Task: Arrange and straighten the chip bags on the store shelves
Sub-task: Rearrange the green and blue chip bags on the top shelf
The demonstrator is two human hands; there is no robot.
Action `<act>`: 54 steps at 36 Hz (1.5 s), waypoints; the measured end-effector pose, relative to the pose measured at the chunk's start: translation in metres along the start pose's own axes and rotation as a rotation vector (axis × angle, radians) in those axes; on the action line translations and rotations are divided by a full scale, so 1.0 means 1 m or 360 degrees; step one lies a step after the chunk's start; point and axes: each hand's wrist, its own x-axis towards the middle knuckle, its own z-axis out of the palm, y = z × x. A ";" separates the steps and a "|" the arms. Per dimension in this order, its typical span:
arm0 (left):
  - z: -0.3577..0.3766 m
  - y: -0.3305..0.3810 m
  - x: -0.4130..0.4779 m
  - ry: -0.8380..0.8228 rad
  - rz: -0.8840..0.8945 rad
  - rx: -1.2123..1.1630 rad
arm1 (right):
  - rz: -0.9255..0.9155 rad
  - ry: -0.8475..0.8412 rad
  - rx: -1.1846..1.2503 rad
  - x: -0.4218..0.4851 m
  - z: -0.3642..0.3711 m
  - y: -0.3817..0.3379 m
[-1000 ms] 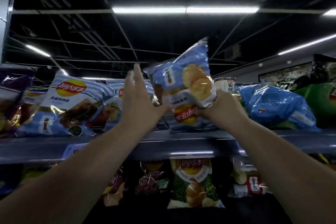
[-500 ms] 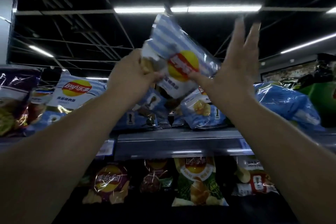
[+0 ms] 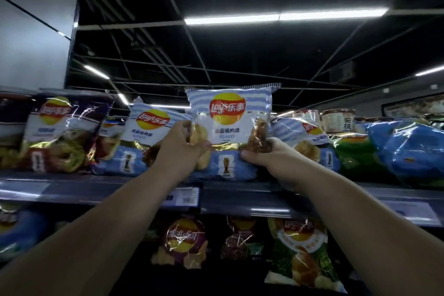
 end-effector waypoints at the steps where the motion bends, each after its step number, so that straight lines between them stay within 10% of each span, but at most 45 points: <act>1: -0.003 -0.001 0.000 0.0082 0.0059 0.0020 | -0.0020 -0.0013 -0.0014 0.002 0.007 -0.002; 11: -0.018 -0.040 -0.022 -0.0151 0.0234 0.0251 | 0.0046 0.0006 -0.0836 -0.003 0.045 -0.011; 18: -0.004 -0.031 -0.033 0.0336 0.0798 0.0927 | -0.0237 0.0449 -0.0963 -0.027 0.033 0.002; 24: 0.044 0.014 -0.058 0.0109 0.1322 0.0903 | -0.0462 0.0623 -0.0996 -0.055 0.005 0.016; 35: 0.176 0.077 -0.058 -0.0499 0.0585 0.0445 | -0.0321 0.0815 -0.1289 -0.096 -0.114 0.063; 42: 0.257 0.091 0.000 -0.0884 -0.0122 0.0939 | -0.0258 0.0890 -0.1663 -0.095 -0.186 0.105; 54: 0.282 0.098 0.008 -0.0899 -0.0328 0.1590 | -0.0445 0.0721 -0.1612 -0.083 -0.197 0.125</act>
